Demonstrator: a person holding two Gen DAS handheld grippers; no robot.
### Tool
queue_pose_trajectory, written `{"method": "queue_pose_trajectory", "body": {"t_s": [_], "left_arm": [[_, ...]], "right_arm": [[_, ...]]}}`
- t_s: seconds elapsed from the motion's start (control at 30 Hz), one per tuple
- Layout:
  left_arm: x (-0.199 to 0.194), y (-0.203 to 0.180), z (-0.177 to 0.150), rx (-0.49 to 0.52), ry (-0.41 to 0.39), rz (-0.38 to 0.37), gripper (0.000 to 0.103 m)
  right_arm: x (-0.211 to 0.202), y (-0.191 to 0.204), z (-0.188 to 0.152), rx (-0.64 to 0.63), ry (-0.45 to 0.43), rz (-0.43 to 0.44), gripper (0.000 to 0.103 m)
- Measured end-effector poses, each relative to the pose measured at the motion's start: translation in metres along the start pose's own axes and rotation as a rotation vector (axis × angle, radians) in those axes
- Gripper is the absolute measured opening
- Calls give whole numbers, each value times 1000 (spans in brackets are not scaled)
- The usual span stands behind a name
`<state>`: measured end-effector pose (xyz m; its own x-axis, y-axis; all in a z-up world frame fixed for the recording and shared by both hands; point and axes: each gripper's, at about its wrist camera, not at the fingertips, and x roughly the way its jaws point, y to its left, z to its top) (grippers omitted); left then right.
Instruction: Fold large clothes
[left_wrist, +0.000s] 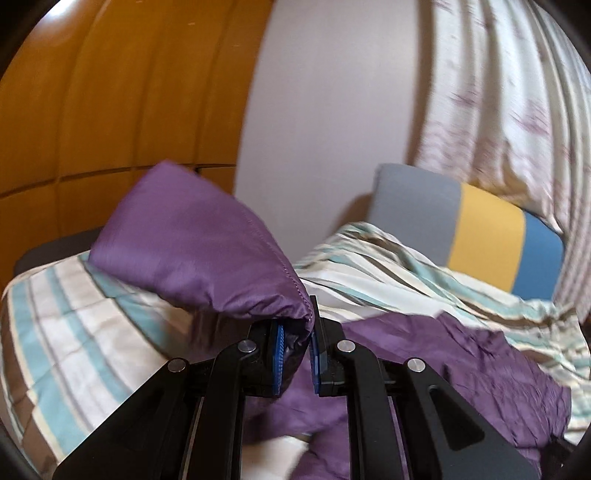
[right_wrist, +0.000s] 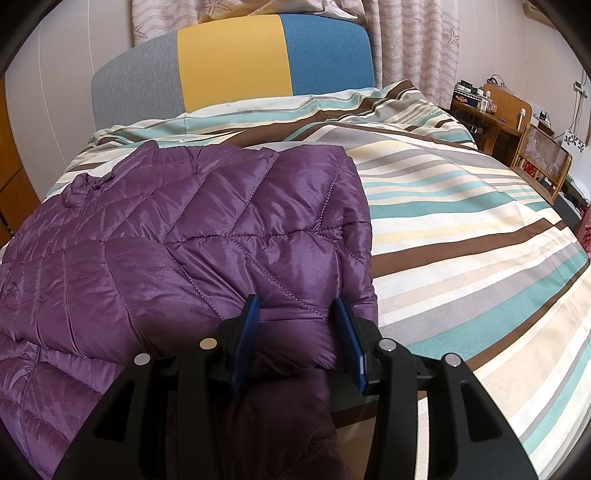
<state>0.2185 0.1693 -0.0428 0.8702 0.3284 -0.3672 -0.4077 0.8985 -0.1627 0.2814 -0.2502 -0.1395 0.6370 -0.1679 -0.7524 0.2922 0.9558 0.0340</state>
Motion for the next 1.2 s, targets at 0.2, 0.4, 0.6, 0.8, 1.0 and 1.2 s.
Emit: {"method": "queue_pose_trajectory", "body": {"t_s": [0.2,0.4,0.6,0.8,1.0,1.2], "left_arm": [[0,-51,-15,62,44,-88,11],[-9,-109,-35,163,66,-190,11],[-11,-166,-55,283,85,-257,11],[-11,-211,-77,369,122,-318,11],[-6,-246,-104,448,177,-353,11],[8,-269,-130,542,284,-387,15]], "right_arm": [[0,0,0,2,0,3,43],[0,0,1,4,0,8,43],[0,0,1,7,-1,16,44],[0,0,1,9,-1,18,45],[1,1,1,12,-2,26,45],[1,2,1,17,-3,33,46]]}}
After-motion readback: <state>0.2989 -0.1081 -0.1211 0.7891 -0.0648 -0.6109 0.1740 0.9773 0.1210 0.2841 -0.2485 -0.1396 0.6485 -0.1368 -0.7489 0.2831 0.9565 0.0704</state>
